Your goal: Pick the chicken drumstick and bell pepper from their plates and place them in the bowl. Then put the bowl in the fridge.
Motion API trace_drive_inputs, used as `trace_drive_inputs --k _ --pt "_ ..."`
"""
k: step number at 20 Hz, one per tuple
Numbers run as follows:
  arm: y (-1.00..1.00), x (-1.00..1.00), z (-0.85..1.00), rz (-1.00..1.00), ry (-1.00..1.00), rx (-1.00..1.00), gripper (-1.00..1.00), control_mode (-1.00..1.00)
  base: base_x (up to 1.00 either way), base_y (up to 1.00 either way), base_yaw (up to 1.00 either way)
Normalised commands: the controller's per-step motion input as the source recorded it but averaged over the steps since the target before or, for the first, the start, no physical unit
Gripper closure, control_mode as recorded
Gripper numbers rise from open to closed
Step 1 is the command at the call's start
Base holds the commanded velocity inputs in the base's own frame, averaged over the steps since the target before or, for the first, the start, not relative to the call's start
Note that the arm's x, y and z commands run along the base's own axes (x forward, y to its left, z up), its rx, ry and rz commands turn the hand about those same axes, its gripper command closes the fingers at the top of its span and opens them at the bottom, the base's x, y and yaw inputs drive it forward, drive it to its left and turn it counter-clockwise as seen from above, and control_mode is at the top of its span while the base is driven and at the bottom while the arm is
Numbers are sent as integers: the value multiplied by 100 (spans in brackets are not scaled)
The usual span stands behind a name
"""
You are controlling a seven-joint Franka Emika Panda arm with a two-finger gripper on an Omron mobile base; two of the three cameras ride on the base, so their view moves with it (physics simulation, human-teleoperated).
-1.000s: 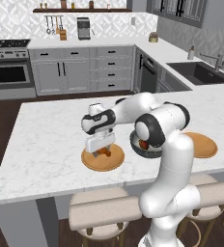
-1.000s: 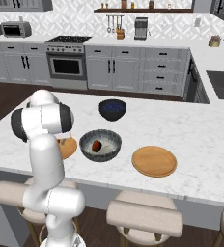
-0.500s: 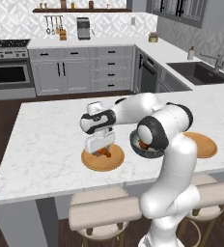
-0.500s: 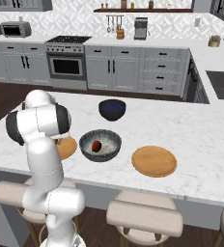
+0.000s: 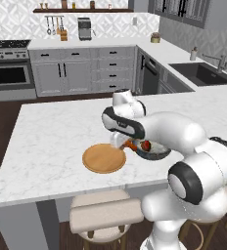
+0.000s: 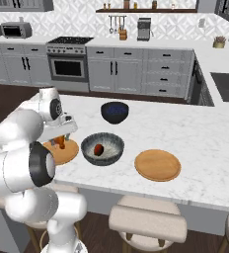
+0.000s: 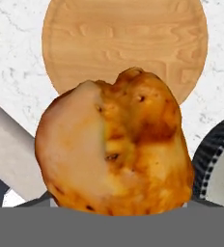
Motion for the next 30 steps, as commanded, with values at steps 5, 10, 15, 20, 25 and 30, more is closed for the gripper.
trace_drive_inputs --k 5,10,15,20,25,30 --pt "-100 -18 55 0 -13 7 100 -100 0 0 0" --pt "-100 9 47 -2 2 5 100 -100 0 0 0" --pt "-81 63 2 -3 10 5 100 -100 0 0 0" --pt "-10 51 -33 0 13 6 100 -100 0 0 0" --pt "0 35 -39 -1 16 3 100 -100 0 0 0" --pt "-18 17 -13 -4 11 0 100 -100 0 0 0"
